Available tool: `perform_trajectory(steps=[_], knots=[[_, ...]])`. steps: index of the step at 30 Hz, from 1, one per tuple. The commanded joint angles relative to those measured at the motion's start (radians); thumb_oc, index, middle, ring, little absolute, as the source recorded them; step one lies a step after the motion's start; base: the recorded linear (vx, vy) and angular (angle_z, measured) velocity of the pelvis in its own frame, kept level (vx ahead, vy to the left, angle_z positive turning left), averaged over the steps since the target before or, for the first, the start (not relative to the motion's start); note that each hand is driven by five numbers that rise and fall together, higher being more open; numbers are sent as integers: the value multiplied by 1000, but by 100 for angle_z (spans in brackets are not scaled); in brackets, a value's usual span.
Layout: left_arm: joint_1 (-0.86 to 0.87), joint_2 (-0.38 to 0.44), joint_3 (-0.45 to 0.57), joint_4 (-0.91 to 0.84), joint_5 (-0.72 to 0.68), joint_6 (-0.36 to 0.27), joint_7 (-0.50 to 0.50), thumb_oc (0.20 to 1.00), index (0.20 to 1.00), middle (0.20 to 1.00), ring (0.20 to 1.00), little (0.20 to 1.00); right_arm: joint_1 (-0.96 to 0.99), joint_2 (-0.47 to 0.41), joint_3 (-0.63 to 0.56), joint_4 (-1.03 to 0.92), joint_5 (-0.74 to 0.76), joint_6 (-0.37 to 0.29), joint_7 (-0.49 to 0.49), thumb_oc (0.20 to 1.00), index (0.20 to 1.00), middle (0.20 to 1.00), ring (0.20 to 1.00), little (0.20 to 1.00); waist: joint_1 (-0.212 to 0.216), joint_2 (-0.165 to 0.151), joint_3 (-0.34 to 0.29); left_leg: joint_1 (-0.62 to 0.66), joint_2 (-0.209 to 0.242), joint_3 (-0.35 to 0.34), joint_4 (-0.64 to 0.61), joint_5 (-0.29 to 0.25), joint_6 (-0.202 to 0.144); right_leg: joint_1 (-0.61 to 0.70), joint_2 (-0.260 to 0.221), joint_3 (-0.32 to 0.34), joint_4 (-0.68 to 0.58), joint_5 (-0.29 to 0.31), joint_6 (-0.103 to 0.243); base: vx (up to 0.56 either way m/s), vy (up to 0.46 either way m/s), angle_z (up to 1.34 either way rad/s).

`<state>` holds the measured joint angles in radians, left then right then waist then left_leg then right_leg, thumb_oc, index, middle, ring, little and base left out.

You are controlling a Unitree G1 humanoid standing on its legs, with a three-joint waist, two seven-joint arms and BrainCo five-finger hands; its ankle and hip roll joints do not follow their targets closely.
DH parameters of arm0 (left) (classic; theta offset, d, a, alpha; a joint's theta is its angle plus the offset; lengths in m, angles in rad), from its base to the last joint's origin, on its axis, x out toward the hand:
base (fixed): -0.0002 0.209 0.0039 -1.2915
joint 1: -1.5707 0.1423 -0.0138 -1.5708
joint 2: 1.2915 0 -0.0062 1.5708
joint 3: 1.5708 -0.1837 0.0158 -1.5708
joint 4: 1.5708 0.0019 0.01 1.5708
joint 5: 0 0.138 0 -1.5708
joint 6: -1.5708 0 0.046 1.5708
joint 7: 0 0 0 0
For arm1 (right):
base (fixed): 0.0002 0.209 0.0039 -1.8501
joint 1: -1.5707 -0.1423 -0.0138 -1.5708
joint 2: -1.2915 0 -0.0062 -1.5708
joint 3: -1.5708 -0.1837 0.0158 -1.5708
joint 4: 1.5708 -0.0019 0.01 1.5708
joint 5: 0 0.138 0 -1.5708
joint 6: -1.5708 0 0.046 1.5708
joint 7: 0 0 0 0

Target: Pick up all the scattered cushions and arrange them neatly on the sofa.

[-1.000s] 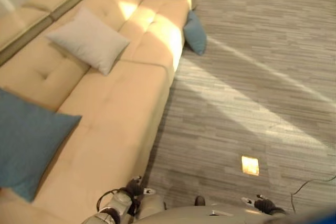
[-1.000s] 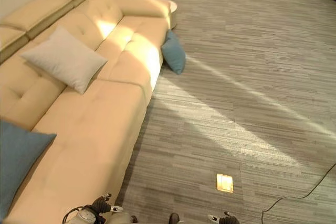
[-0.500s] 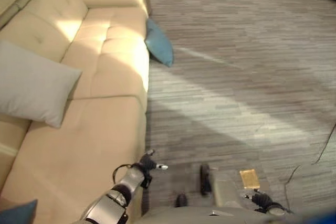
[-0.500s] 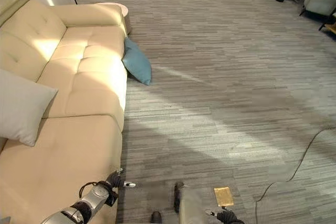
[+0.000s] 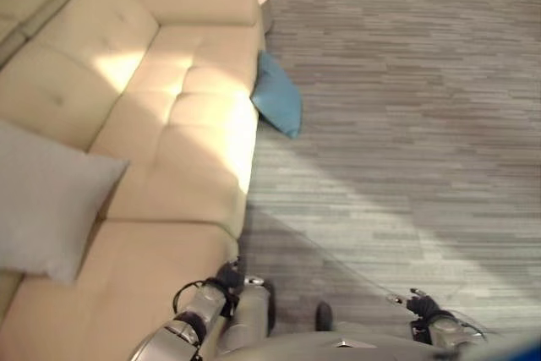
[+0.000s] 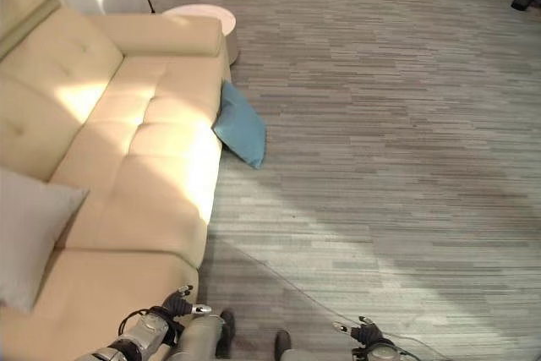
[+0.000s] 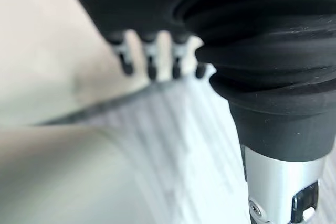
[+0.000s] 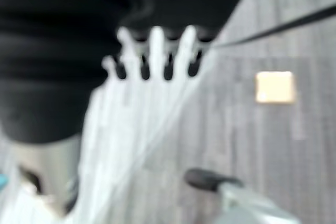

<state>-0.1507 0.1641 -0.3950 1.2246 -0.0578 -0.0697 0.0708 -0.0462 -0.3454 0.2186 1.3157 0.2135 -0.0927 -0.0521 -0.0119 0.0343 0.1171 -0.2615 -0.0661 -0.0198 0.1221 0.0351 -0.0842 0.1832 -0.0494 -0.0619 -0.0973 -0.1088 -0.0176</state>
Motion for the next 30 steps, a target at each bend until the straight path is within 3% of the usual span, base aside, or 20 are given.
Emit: perform_trajectory(steps=[1,2,3,5,7,9,11,15,19,22,25,28,30], knots=[[-37,-11,2,47,11,-10,8,1000,1000,1000,1000,1000,-8,-10,0,-7,-18,-14,-3,1000,1000,1000,1000,1000,40,-9,-7,169,-53,-72,-66,17,59,-133,90,79,155,54,79,383,-67,-63],[-31,-11,4,49,13,-9,6,1000,1000,1000,1000,1000,-6,-6,1,-6,-22,-15,-1,1000,1000,1000,1000,1000,43,-6,-17,180,-59,-88,-72,14,67,-135,90,79,187,43,82,416,-5,-73],[-29,-9,10,53,15,-3,5,1000,1000,1000,1000,1000,-10,3,5,-10,-34,-11,5,1000,1000,1000,1000,1000,49,1,-27,217,-56,-103,-92,-3,91,-160,79,64,304,28,97,286,20,-28],[-32,1,15,47,12,-2,3,1000,1000,1000,1000,1000,-21,3,10,-14,-43,-15,5,1000,1000,1000,1000,1000,50,9,-16,249,-50,-107,-101,-15,113,-235,55,44,472,56,127,166,3,-4],[-41,11,12,43,11,-1,3,1000,1000,1000,1000,1000,-26,14,13,-21,-42,-14,7,1000,1000,1000,1000,1000,38,13,-4,271,-42,-131,-100,-26,121,-299,53,56,579,74,134,117,-47,9],[-43,17,10,43,8,-3,5,1000,1000,1000,1000,1000,-26,15,16,-19,-46,-13,7,1000,1000,1000,1000,1000,37,19,-6,288,-32,-136,-114,-36,119,-327,24,35,540,58,123,150,-80,40],[-44,18,13,44,5,-7,6,1000,1000,1000,1000,1000,-28,12,16,-21,-51,-16,7,1000,1000,1000,1000,1000,38,23,-14,302,-22,-135,-140,-42,112,-329,-2,23,424,67,117,141,-156,19],[-17,16,44,70,13,-10,6,1000,1000,1000,1000,1000,-28,16,15,-23,-68,-13,10,1000,1000,1000,1000,1000,38,-1,-20,360,13,-98,-150,-95,77,-325,-76,-63,166,174,156,188,-302,-19],[0,12,48,77,18,-13,5,1000,1000,1000,1000,1000,-21,21,22,-22,-58,-14,18,1000,1000,1000,1000,1000,41,-15,-43,363,42,-78,-147,-107,56,-280,-54,-39,110,169,146,105,-249,-33],[1,11,47,71,6,-17,4,1000,1000,1000,1000,1000,-16,21,21,-20,-30,-21,21,1000,1000,1000,1000,1000,37,-27,-42,335,76,-81,-70,-107,25,-254,-30,-29,122,142,126,57,-343,-11],[-14,8,25,64,0,-15,0,1000,1000,1000,1000,1000,-22,20,20,-23,-7,-23,18,1000,1000,1000,1000,1000,31,-39,-19,260,102,-71,115,-27,-11,-217,-9,-23,121,120,99,6,-318,-33],[-29,5,5,54,-7,-18,-2,1000,1000,1000,1000,1000,-24,12,19,-26,8,-26,13,1000,1000,1000,1000,1000,39,-58,9,199,97,-58,247,5,-4,-182,3,-11,115,108,74,47,-276,-1],[-29,-1,-1,55,-7,-17,-6,1000,1000,1000,1000,1000,-22,7,14,-24,14,-24,16,1000,1000,1000,1000,1000,41,-57,8,175,71,-62,230,-11,3,-169,8,-1,106,103,75,95,-162,-13]])
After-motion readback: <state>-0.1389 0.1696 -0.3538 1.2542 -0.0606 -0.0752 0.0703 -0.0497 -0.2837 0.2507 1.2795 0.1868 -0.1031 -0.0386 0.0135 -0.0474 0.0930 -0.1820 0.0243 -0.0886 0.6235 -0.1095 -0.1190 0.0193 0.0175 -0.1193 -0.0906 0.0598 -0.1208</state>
